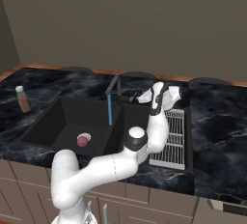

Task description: Turn on the sink faucet. Then move the onion from the counter to the sink. Turn off the sink. Move the vegetable from the sink to the pot next to the stove. Finally move the pot to the rear right burner.

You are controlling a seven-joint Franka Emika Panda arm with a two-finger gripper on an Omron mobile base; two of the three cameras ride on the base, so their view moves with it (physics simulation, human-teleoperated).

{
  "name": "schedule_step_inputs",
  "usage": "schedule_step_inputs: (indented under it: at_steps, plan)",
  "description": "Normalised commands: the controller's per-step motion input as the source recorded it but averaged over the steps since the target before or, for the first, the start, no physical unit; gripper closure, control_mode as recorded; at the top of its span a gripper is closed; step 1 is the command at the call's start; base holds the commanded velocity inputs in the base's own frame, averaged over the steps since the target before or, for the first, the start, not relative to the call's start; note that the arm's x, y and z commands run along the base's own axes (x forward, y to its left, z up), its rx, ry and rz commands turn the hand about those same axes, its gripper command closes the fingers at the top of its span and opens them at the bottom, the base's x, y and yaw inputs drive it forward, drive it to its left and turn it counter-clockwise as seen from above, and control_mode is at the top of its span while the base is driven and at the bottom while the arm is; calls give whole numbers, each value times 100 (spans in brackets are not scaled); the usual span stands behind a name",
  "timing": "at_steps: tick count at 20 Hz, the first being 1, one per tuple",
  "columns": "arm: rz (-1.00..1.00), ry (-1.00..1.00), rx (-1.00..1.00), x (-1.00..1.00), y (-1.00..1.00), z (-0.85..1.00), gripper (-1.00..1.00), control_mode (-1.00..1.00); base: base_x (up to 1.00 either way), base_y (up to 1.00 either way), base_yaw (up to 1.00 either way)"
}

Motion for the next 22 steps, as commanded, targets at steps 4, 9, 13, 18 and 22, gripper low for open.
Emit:
schedule_step_inputs:
  at_steps: [4, 9, 13, 18, 22]
  plan:
    - [0, 0, 2, 3, 0, 0, -100, -100, 0, 0, 0]
    - [2, 0, 3, -1, 16, 1, -100, -100, 0, 0, 0]
    - [4, 1, 0, 0, 38, 0, -100, -100, 0, 0, 0]
    - [4, 1, 0, 0, 42, 0, -100, -100, 0, 0, 0]
    - [4, 1, 0, 0, 39, 0, -100, -100, 0, 0, 0]
